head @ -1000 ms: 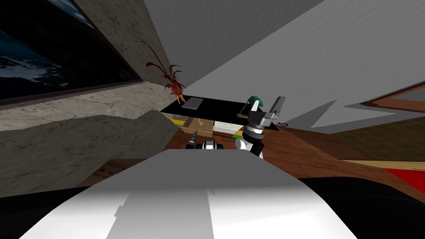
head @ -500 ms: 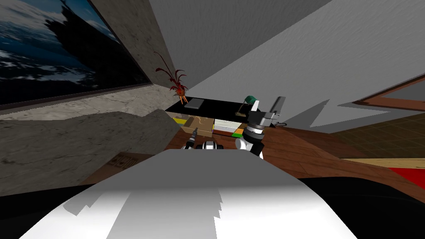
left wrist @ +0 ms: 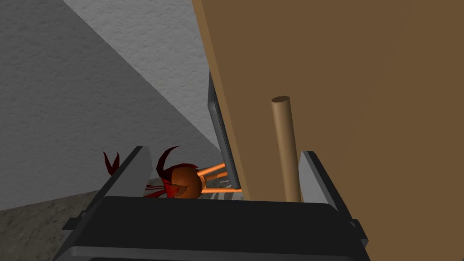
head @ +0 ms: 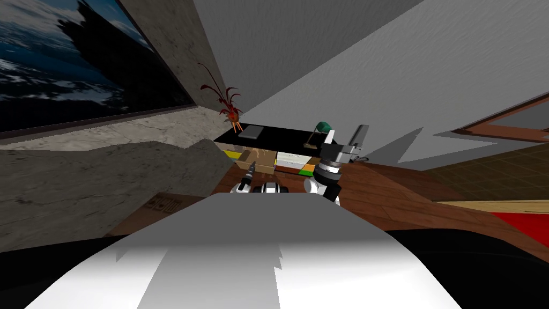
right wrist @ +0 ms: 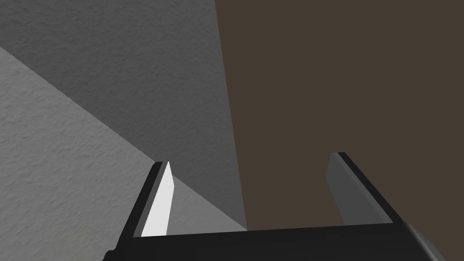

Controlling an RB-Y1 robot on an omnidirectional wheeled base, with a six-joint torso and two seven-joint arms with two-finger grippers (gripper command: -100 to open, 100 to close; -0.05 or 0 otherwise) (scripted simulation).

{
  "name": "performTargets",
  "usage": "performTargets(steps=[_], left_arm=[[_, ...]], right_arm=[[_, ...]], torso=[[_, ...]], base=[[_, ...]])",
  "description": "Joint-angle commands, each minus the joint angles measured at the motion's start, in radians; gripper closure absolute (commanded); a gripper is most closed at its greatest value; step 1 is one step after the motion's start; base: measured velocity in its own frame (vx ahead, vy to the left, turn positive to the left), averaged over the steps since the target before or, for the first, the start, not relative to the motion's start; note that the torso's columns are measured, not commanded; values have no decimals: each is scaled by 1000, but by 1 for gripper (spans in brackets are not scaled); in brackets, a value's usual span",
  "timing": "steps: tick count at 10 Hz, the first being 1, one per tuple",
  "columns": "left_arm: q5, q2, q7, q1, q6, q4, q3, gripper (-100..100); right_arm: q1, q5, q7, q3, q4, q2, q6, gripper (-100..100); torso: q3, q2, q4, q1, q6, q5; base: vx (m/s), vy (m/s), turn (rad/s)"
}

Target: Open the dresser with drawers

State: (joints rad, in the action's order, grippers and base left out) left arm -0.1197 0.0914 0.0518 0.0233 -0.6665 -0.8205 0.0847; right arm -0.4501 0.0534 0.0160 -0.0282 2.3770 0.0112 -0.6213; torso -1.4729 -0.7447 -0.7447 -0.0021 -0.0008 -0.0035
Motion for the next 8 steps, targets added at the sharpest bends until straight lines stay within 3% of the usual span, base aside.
performTargets(steps=[1,3,4,5,8], left_arm=[[4,4,-10,45,46,-16,-5,-100],[8,9,-23,83,105,-40,-6,-100],[6,7,-19,62,102,-19,-3,-100],[7,8,-23,62,111,-15,-3,0],[6,8,-23,52,120,-5,-2,0]], right_arm=[[0,0,0,0,0,0,0,0],[0,0,0,0,0,0,0,0],[0,0,0,0,0,0,0,0],[0,0,0,0,0,0,0,0],[0,0,0,0,0,0,0,0]], torso=[[3,-5,-3,-3,0,-2],[2,-5,-5,-3,1,-2],[4,-7,-8,-4,0,-4],[3,-4,-4,-4,0,-2],[-2,3,3,0,1,2]], base=[[-93,-3,5],[-94,14,-4],[-35,1,-10],[0,0,0],[0,0,0]])
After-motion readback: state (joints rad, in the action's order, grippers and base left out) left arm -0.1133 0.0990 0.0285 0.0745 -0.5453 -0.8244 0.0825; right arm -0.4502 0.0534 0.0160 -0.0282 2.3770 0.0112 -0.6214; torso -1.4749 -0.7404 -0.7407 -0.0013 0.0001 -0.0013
